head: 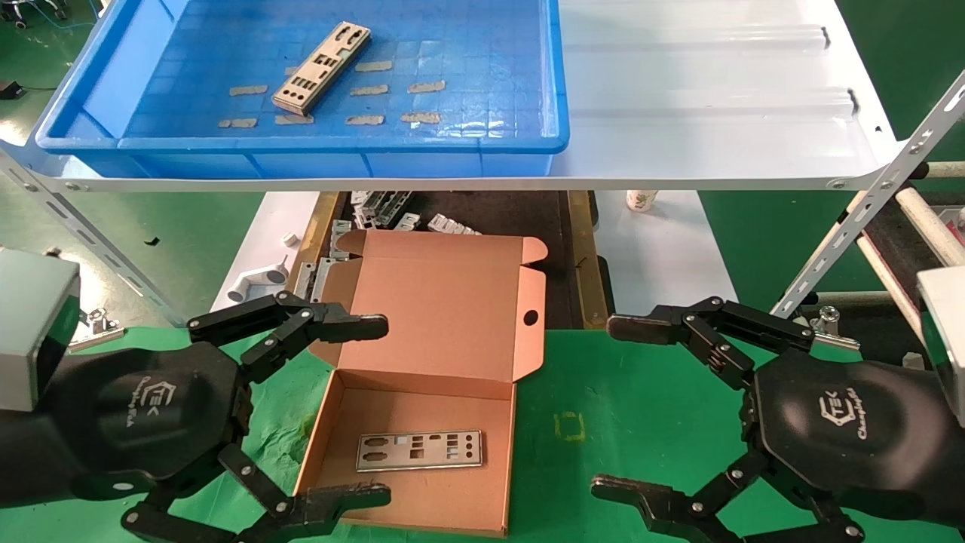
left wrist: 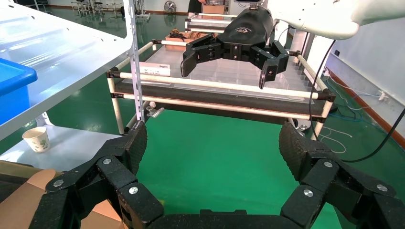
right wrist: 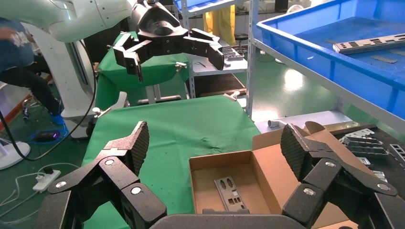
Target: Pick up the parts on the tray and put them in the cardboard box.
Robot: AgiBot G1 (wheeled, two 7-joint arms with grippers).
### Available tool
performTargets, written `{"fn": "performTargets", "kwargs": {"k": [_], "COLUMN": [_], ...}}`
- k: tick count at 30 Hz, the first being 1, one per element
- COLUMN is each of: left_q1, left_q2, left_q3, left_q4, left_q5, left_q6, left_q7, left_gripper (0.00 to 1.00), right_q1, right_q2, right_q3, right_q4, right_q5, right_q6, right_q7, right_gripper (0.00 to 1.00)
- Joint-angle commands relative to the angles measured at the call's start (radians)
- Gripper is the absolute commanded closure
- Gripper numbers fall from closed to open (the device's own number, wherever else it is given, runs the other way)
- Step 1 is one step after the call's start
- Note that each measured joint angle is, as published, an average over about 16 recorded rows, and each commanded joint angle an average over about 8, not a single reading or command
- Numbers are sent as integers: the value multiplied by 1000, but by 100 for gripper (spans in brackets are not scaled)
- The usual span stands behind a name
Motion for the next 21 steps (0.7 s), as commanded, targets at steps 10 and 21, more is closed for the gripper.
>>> {"fn": "performTargets", "kwargs": {"k": [10, 21], "left_q1": [0, 0], "left_q2": [0, 0], "left_q3": [0, 0], "left_q4": [0, 0], "left_q5": [0, 0], "left_q6": [0, 0], "left_q7": [0, 0], "left_gripper": [0, 0], "right_q1": [0, 0], "right_q2": [0, 0], "right_q3": [0, 0], "right_q4": [0, 0], "right_q5": [0, 0], "right_q6": [0, 0], "right_q7": [0, 0], "right_gripper": [0, 0]}}
